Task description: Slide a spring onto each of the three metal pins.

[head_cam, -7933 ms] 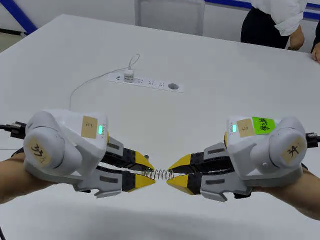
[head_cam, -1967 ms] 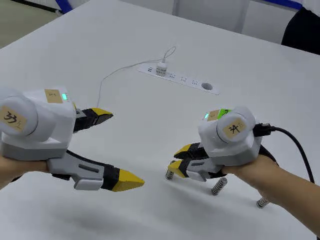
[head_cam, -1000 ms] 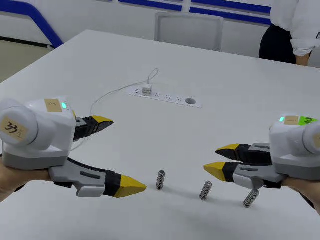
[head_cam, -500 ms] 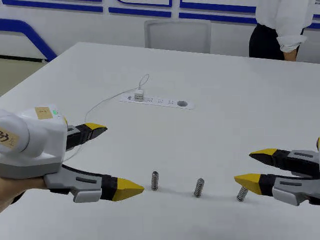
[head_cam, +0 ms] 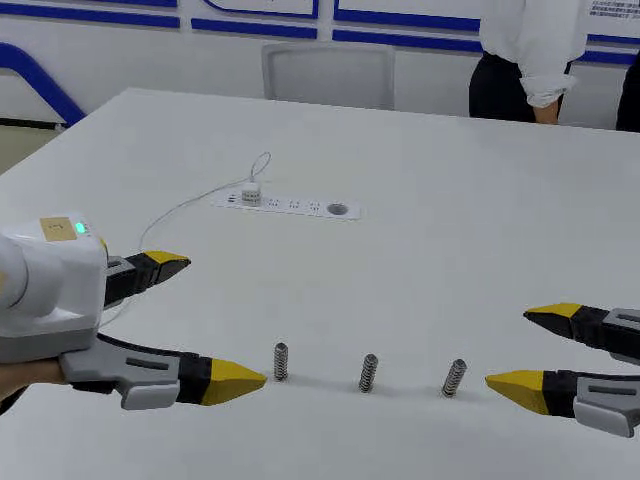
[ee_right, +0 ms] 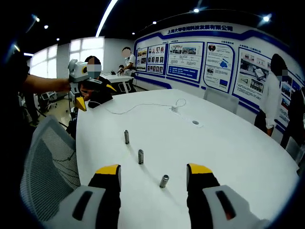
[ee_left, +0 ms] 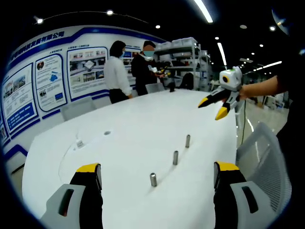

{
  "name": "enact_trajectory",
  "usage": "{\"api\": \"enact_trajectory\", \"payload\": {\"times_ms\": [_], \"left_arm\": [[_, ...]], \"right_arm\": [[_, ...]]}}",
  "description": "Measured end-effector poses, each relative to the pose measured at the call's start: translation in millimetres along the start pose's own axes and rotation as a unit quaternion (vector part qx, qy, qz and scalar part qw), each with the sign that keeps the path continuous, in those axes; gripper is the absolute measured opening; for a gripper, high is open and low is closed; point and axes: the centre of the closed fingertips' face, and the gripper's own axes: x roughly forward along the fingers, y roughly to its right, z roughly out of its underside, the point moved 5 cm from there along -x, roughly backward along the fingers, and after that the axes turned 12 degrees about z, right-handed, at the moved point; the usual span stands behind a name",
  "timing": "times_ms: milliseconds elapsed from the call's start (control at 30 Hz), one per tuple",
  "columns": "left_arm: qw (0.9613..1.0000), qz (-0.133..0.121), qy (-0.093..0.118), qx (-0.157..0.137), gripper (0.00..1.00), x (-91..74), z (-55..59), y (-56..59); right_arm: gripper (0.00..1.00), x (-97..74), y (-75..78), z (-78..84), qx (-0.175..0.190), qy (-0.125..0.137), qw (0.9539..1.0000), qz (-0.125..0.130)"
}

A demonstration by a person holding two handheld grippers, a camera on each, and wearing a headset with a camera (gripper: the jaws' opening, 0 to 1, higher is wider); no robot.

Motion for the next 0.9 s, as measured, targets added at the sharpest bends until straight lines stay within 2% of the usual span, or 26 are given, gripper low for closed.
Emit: {"api": "enact_trajectory", "payload": {"times_ms": [333, 633, 900], "left_arm": [[0.9996, 0.025, -0.016, 0.002, 1.00, 4.8, 3.0, 9.2], [0.9996, 0.020, -0.018, 0.005, 1.00, 2.8, 1.4, 6.5], [0.9996, 0.019, -0.020, 0.004, 1.00, 1.0, 2.8, 4.3]], "right_arm": [[0.63, -0.1, 5.3, 10.5, 0.001, -0.014, 0.9999, 0.006], [0.65, 0.9, 5.9, 8.1, 0.001, -0.011, 0.9999, 0.006], [0.65, -0.7, -1.7, 11.9, -0.002, -0.020, 0.9998, -0.003]]}}
